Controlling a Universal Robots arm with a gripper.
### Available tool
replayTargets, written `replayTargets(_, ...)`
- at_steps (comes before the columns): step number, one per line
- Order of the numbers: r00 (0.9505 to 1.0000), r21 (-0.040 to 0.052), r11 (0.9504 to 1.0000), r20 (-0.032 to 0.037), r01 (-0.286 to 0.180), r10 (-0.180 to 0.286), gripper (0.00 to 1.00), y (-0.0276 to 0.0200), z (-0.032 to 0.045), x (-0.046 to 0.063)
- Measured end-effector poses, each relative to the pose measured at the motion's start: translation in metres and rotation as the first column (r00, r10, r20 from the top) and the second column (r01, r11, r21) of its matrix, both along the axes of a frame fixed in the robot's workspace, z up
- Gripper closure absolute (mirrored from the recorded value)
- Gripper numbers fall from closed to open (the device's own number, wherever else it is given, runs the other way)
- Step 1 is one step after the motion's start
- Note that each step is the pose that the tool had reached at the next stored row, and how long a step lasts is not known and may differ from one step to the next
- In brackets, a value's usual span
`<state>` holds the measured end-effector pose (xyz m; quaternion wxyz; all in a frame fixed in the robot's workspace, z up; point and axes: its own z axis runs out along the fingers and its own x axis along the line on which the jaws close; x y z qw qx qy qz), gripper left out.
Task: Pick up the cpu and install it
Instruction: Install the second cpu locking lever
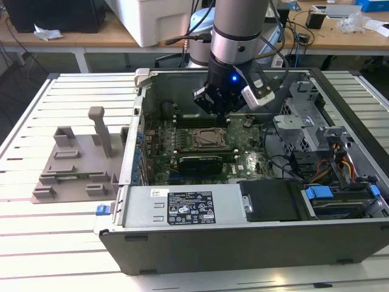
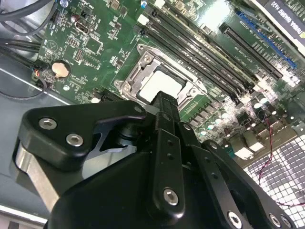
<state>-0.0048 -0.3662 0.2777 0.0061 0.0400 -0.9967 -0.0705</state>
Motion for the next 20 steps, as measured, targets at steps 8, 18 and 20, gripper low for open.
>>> replayTargets(8,1.0,0.0001,1.0,0.0001,0.0,0.0,0.89,-0.0047,-0.0025,0.0)
replayTargets(18,1.0,-0.0001,1.0,0.0,0.0,0.0,0.89,-0.0148,-0.0109,-0.002)
replayTargets(20,1.0,-0.0001,1.0,0.0,0.0,0.0,0.89,-0.0178,-0.0132,-0.003)
